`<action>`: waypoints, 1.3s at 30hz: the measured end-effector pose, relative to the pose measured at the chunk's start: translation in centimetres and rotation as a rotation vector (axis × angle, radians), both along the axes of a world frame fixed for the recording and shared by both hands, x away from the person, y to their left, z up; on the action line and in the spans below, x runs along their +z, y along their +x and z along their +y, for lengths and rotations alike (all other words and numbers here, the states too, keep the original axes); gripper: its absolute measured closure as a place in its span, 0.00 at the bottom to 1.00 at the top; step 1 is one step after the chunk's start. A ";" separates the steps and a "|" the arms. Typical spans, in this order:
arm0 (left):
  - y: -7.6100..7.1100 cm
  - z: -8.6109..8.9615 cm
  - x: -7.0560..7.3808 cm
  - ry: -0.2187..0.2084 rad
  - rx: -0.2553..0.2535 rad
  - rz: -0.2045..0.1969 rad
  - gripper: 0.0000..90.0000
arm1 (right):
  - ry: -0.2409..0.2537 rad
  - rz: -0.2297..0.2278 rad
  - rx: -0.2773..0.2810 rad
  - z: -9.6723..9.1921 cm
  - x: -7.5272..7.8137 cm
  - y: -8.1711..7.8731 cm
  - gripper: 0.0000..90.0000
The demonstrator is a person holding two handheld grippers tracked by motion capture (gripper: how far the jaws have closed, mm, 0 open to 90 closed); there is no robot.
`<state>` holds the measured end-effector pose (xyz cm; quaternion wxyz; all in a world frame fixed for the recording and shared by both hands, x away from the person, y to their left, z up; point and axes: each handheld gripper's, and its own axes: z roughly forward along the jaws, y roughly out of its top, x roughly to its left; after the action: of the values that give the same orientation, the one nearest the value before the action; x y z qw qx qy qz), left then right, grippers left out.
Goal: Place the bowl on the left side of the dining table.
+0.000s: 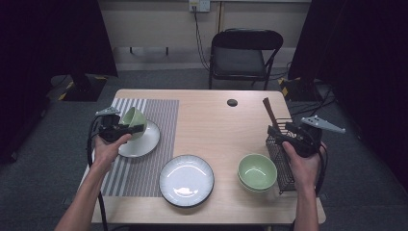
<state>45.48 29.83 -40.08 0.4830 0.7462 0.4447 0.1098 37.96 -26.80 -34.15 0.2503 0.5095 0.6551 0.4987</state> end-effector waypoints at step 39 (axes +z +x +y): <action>0.6 1.1 -4.0 0.082 0.024 0.077 0.93 | -0.003 0.020 0.000 0.0 -0.1 0.1 0.29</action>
<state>46.08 30.98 -44.08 0.4332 0.7638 0.4669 0.1047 38.08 -26.82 -34.29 0.2445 0.5139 0.6584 0.4927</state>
